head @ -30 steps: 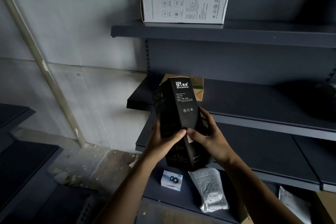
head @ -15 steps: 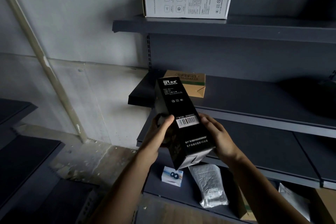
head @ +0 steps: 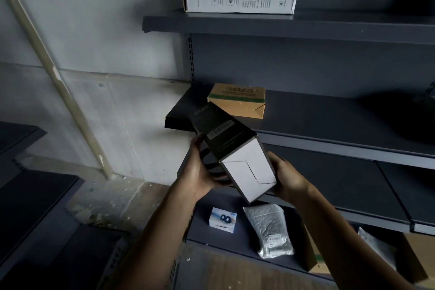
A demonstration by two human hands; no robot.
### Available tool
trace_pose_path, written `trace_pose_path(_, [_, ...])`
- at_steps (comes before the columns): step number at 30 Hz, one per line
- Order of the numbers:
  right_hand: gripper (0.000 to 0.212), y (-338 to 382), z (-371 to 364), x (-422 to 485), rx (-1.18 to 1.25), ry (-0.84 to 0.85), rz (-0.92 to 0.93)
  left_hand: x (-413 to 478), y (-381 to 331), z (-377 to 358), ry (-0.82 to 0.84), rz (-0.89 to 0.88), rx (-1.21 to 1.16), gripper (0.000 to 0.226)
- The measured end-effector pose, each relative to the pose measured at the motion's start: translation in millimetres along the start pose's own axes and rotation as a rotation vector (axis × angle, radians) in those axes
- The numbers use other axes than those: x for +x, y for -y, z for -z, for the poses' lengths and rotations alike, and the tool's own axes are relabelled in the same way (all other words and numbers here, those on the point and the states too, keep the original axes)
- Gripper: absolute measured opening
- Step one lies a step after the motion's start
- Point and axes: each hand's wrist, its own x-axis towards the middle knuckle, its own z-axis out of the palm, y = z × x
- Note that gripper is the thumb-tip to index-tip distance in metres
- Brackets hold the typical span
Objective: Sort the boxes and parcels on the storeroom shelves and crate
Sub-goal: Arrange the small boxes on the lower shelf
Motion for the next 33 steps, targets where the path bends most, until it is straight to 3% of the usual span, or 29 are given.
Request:
trace_pose_path(5, [0.037,11.3,-3.1,0.0,0.112,0.065,-0.083,5.0,-1.1,7.5,0.087,-0.018,-0.074,0.063])
trace_pose_path(9, [0.048,15.4,-6.6,-2.6,0.099,0.135,-0.107,2.0,3.0,13.3,0.103,-0.084,-0.191,0.048])
trace_pose_path(12, [0.039,12.7,-3.5,-6.5,0.132,0.172,-0.102,2.1,10.1,21.0,0.007,-0.093,-0.24,0.035])
trace_pose_path(16, [0.034,4.8,-0.1,-7.2,0.145,0.162,-0.035,6.9,11.1,28.6,-0.166,-0.065,-0.09,0.032])
trace_pose_path(18, [0.046,1.1,0.6,-7.8,0.115,0.144,0.031,9.5,8.3,29.4,-0.267,-0.067,0.024,0.031])
trace_pose_path(22, [0.059,-1.2,1.5,-10.7,-0.022,0.125,0.112,-2.9,-1.1,20.7,-0.347,-0.068,0.491,0.059])
trace_pose_path(28, [0.05,10.4,-8.5,-15.7,-0.121,-0.015,0.118,-7.4,-2.8,23.8,-0.148,-0.295,0.561,0.023])
trace_pose_path(33, [0.051,13.8,-10.0,-15.0,-0.217,-0.051,0.178,-6.3,-5.4,26.7,-0.067,-0.342,0.613,0.048])
